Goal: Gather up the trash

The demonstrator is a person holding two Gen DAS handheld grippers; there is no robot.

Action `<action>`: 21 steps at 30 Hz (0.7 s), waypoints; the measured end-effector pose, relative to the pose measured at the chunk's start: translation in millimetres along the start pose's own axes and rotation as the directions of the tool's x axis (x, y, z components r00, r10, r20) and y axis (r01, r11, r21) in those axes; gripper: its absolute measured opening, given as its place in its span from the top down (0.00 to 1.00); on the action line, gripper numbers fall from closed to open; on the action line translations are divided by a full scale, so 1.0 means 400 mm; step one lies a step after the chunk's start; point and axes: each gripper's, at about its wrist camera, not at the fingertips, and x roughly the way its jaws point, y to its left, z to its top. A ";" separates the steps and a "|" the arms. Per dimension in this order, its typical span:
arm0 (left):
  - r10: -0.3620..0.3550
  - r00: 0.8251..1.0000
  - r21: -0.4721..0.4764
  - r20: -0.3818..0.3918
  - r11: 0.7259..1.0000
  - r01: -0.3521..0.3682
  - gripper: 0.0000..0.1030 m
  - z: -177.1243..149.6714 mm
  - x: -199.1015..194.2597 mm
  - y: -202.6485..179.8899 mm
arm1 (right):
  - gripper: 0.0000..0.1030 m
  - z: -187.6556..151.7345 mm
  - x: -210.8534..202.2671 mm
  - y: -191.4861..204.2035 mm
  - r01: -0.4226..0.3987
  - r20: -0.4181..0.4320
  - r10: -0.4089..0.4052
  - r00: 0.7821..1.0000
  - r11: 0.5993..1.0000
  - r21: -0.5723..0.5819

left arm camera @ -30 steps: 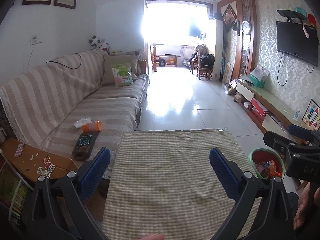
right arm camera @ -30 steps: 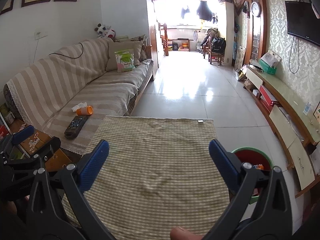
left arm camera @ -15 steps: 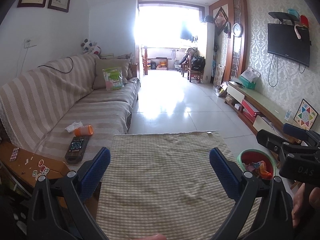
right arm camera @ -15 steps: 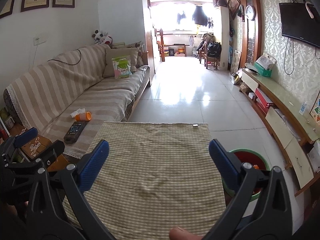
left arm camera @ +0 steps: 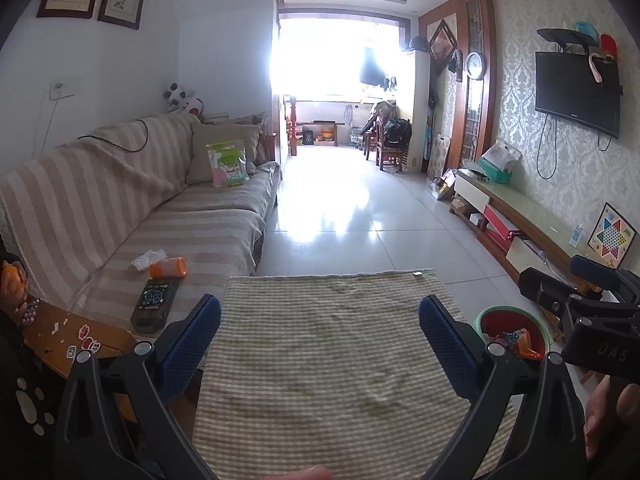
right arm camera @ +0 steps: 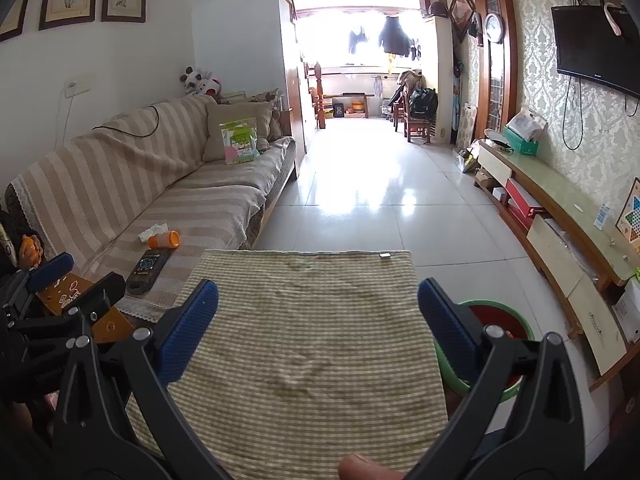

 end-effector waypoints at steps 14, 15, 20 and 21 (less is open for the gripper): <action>0.029 0.998 -0.010 0.057 1.000 -0.028 0.08 0.013 -0.035 -0.003 | 0.05 -0.004 -0.008 -0.004 0.014 0.005 -0.014 1.000 1.000 0.005; 0.040 0.997 -0.005 0.062 0.999 -0.040 0.08 0.015 -0.038 -0.005 | 0.05 -0.005 -0.008 -0.004 0.016 0.005 -0.016 1.000 1.000 0.005; 0.022 0.999 -0.016 0.042 1.000 -0.022 0.08 0.020 -0.035 -0.004 | 0.05 -0.007 -0.009 -0.004 0.023 0.006 -0.023 1.000 1.000 0.009; 0.026 0.999 -0.012 0.039 1.000 -0.026 0.08 0.018 -0.034 -0.006 | 0.05 -0.006 -0.010 -0.006 0.023 0.006 -0.023 1.000 1.000 0.008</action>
